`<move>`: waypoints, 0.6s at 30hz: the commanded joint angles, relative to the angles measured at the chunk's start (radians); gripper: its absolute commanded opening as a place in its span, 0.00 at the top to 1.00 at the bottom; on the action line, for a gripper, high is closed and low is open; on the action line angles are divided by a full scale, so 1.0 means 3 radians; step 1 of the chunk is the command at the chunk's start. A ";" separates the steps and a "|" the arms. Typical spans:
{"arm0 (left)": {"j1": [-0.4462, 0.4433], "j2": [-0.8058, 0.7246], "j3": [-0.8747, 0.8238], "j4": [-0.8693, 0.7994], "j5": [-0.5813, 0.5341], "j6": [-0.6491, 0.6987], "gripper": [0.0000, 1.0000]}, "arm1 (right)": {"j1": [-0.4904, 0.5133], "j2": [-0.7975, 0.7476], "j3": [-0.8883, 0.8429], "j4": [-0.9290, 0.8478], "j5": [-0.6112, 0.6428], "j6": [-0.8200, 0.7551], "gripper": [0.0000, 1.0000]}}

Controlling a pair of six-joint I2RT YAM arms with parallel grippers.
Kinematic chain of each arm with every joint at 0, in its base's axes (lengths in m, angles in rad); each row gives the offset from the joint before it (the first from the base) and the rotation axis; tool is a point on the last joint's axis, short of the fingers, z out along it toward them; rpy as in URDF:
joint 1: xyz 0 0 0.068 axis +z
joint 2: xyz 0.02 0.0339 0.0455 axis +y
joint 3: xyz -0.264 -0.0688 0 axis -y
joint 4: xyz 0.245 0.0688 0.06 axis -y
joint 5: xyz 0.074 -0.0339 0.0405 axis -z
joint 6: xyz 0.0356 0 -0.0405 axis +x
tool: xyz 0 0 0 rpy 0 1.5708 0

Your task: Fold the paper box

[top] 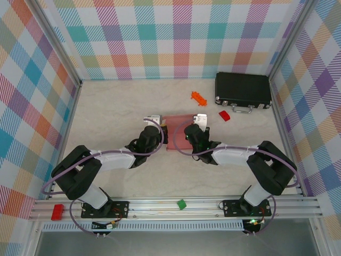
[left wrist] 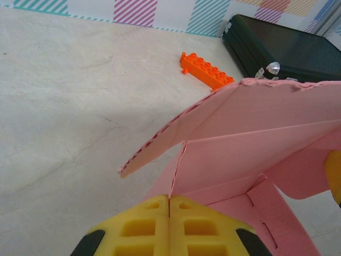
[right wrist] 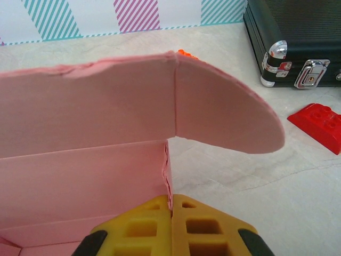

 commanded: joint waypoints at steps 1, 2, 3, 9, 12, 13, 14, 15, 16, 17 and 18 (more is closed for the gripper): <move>-0.0054 0.0056 0.0001 0.0054 0.0109 -0.0110 0.96 | 0.0048 -0.0029 -0.0070 -0.0166 0.0010 0.0135 1.00; -0.0065 0.0058 -0.0002 0.0061 0.0119 -0.0111 0.94 | 0.0058 -0.0022 -0.0073 -0.0177 0.0014 0.0144 1.00; -0.0071 0.0057 -0.0002 0.0059 0.0125 -0.0112 0.93 | 0.0065 -0.0024 -0.0078 -0.0186 0.0024 0.0158 1.00; -0.0112 0.0072 -0.0047 0.0099 0.0093 -0.0157 0.91 | 0.0102 -0.0044 -0.0123 -0.0223 0.0084 0.0208 1.00; -0.0139 0.0087 -0.0058 0.0121 0.0092 -0.0193 0.84 | 0.0111 -0.0064 -0.0156 -0.0231 0.0094 0.0231 1.00; -0.0151 0.0093 -0.0058 0.0119 0.0088 -0.0192 0.84 | 0.0112 -0.0069 -0.0157 -0.0251 0.0101 0.0241 1.00; -0.0161 0.0093 -0.0058 0.0123 0.0083 -0.0185 0.84 | 0.0117 -0.0075 -0.0159 -0.0269 0.0102 0.0248 1.00; -0.0176 0.0097 -0.0058 0.0119 0.0073 -0.0183 0.84 | 0.0117 -0.0078 -0.0167 -0.0268 0.0111 0.0255 1.00; -0.0187 0.0099 -0.0058 0.0118 0.0075 -0.0187 0.84 | 0.0120 -0.0083 -0.0177 -0.0269 0.0110 0.0262 1.00; -0.0196 0.0103 -0.0062 0.0114 0.0068 -0.0183 0.84 | 0.0124 -0.0085 -0.0186 -0.0273 0.0112 0.0263 1.00; -0.0198 0.0103 -0.0066 0.0116 0.0056 -0.0185 0.84 | 0.0127 -0.0095 -0.0192 -0.0283 0.0116 0.0272 1.00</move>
